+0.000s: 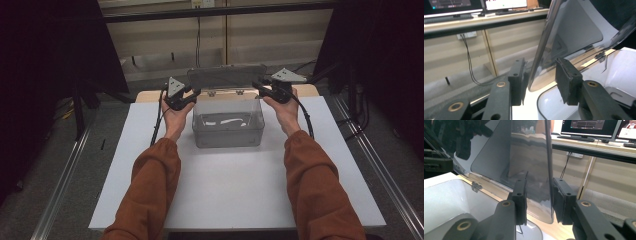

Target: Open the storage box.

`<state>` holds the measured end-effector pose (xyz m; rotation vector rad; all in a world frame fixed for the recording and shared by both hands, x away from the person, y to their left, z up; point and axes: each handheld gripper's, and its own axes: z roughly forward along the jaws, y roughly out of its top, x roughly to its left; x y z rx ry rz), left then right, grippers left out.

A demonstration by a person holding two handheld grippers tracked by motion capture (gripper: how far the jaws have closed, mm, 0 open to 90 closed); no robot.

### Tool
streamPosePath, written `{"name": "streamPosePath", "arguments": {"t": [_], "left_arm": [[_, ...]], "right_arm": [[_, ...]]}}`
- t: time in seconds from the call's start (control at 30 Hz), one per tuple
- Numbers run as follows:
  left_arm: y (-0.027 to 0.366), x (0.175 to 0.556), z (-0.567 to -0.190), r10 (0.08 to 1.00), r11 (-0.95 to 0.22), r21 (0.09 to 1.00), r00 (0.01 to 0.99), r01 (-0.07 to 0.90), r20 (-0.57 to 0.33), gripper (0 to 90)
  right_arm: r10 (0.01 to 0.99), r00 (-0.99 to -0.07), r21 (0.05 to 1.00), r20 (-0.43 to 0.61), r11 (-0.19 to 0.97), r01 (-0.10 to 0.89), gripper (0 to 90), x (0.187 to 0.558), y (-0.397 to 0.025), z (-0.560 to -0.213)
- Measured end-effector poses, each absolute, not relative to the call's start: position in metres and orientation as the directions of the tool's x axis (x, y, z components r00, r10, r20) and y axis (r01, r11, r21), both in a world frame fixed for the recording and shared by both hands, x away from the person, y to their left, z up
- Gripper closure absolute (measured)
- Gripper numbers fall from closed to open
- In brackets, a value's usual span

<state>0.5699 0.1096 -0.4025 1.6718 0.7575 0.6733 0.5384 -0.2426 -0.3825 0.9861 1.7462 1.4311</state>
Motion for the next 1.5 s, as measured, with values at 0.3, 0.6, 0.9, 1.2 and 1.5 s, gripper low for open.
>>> {"name": "streamPosePath", "arguments": {"t": [0.3, 0.6, 0.9, 1.2, 1.5], "left_arm": [[0.109, 0.574, -0.402, 0.771, -0.195, 0.969, 0.635, 0.148, 0.058, 68.6], [0.107, 0.578, -0.401, 0.775, -0.184, 0.967, 0.631, 0.179, 0.031, 68.5], [0.107, 0.583, -0.400, 0.782, -0.156, 0.965, 0.623, 0.209, -0.009, 69.7], [0.106, 0.591, -0.400, 0.789, -0.159, 0.956, 0.614, 0.245, -0.026, 68.7], [0.104, 0.596, -0.400, 0.795, -0.127, 0.949, 0.602, 0.288, -0.076, 68.3]], "right_arm": [[0.871, -0.491, 0.978, -0.025, 0.123, 0.167, 64.4, 0.543, -0.242, -0.391], [0.876, -0.483, 0.978, -0.001, 0.101, 0.182, 67.4, 0.548, -0.244, -0.399], [0.880, -0.475, 0.976, 0.025, 0.080, 0.200, 68.2, 0.555, -0.243, -0.401], [0.882, -0.468, 0.976, 0.059, 0.049, 0.214, 74.4, 0.563, -0.247, -0.402], [0.886, -0.457, 0.971, 0.074, 0.040, 0.234, 76.1, 0.567, -0.247, -0.402]]}}
